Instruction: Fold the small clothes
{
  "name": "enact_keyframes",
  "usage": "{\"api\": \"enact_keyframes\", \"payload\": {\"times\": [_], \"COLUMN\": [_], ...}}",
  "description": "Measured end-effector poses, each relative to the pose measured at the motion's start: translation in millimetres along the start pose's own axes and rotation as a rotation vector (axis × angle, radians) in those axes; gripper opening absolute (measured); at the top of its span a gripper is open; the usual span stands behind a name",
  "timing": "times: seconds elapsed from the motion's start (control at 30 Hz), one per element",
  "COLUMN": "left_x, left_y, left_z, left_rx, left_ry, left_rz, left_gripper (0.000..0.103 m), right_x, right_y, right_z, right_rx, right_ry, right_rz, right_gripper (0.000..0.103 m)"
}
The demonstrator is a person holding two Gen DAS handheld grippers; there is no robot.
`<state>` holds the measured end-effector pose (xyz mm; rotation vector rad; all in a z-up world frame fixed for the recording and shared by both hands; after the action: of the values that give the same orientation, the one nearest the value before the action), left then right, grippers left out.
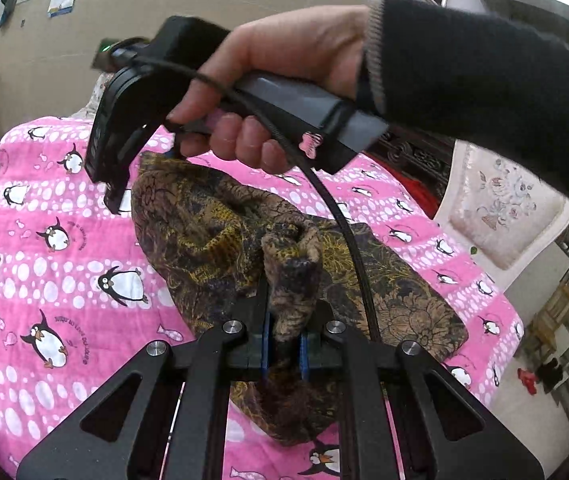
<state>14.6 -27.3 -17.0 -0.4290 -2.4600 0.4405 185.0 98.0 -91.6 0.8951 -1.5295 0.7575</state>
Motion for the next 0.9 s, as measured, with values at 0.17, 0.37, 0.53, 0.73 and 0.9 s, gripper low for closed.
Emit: {"api": "enact_keyframes", "payload": {"times": [0.17, 0.37, 0.53, 0.73, 0.9], "left_x": [7, -5, -32, -79, -122], "left_y": [-19, -76, -135, -192, -190], "left_z": [-2, -4, 6, 43, 97], "left_rx": [-0.023, -0.117, -0.192, -0.285, -0.306], "left_ry": [0.000, 0.009, 0.051, 0.173, 0.368], "left_rz": [0.037, 0.108, 0.183, 0.228, 0.202], "left_gripper": [0.007, 0.006, 0.006, 0.005, 0.006], "right_x": [-1, 44, 65, 55, 0], "right_y": [-13, -71, -124, -170, -200], "right_z": [10, 67, 134, 207, 254], "right_rx": [0.052, -0.050, -0.171, -0.264, -0.382], "right_ry": [0.038, -0.032, -0.042, -0.034, -0.023], "right_rz": [0.036, -0.030, -0.020, -0.021, -0.020], "right_gripper": [0.009, 0.008, 0.008, 0.008, 0.016]}}
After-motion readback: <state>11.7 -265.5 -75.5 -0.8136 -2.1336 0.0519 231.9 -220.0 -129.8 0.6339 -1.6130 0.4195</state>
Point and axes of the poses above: each gripper's, at about its wrist camera, not at the fingertips, and x roughly against the way its jaws point, y to its left, z to its underside, the point moved 10 cm from there along -x, roughly the way its jaws point, and after that the axes turned 8 degrees about x, right-handed, at the moved point
